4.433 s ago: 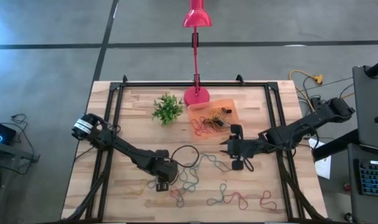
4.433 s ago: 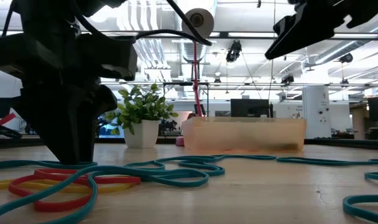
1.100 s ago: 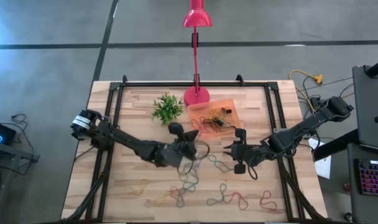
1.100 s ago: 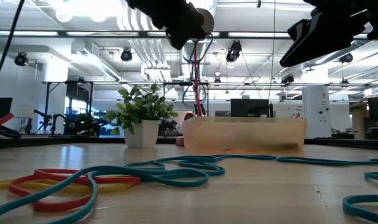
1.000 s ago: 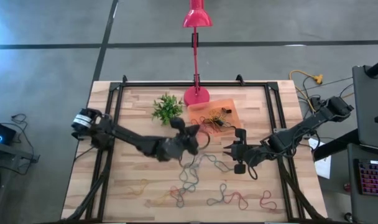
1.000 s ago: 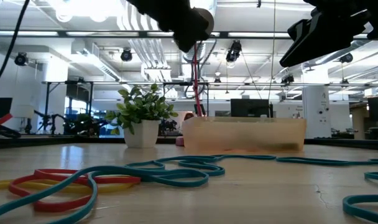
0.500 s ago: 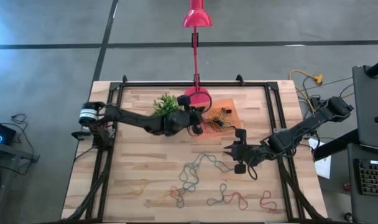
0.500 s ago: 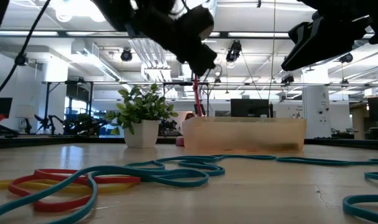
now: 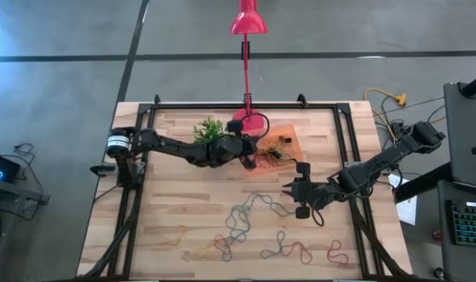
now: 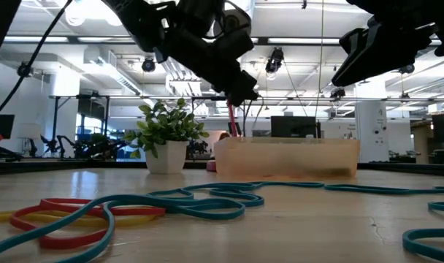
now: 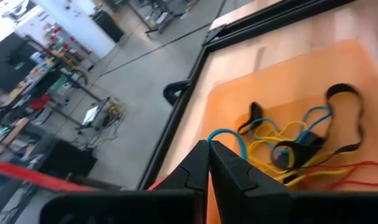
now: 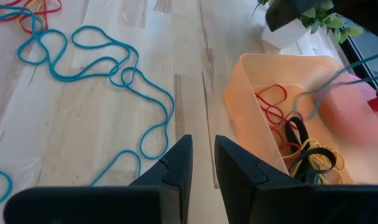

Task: Pick and place rubber bands into bin
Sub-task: Put the blue rubberband into the orange container

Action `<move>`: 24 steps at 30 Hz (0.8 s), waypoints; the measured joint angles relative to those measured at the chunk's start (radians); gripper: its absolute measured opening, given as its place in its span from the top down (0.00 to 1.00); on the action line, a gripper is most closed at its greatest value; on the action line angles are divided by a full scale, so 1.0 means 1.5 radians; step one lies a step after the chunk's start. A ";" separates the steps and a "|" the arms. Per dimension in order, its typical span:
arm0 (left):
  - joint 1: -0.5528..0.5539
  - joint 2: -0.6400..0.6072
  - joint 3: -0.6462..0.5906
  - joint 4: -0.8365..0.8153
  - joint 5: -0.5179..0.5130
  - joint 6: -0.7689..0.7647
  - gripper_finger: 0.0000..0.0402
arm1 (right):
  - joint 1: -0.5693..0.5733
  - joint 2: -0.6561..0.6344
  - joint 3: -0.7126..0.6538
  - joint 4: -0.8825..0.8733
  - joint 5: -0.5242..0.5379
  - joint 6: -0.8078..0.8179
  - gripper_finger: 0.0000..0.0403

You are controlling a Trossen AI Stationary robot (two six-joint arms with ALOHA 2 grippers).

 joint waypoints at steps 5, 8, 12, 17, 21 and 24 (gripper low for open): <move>-0.001 0.000 0.000 -0.002 0.019 0.000 1.00 | 0.000 0.000 0.000 0.000 0.000 0.001 0.86; -0.001 0.000 0.000 -0.004 0.038 0.001 1.00 | 0.000 0.000 0.000 0.000 0.000 0.002 0.86; -0.001 0.000 0.000 -0.009 0.053 0.001 1.00 | 0.000 0.000 0.000 0.000 0.000 0.002 0.86; -0.001 0.000 0.000 -0.024 0.065 0.001 0.99 | 0.000 0.000 0.000 0.001 0.000 0.002 0.86; -0.001 -0.001 0.000 -0.024 0.070 -0.004 0.90 | 0.000 0.000 0.000 0.001 0.000 0.002 0.86; -0.001 -0.001 0.000 -0.024 0.068 -0.006 0.80 | 0.000 0.000 0.000 0.001 0.000 0.002 0.86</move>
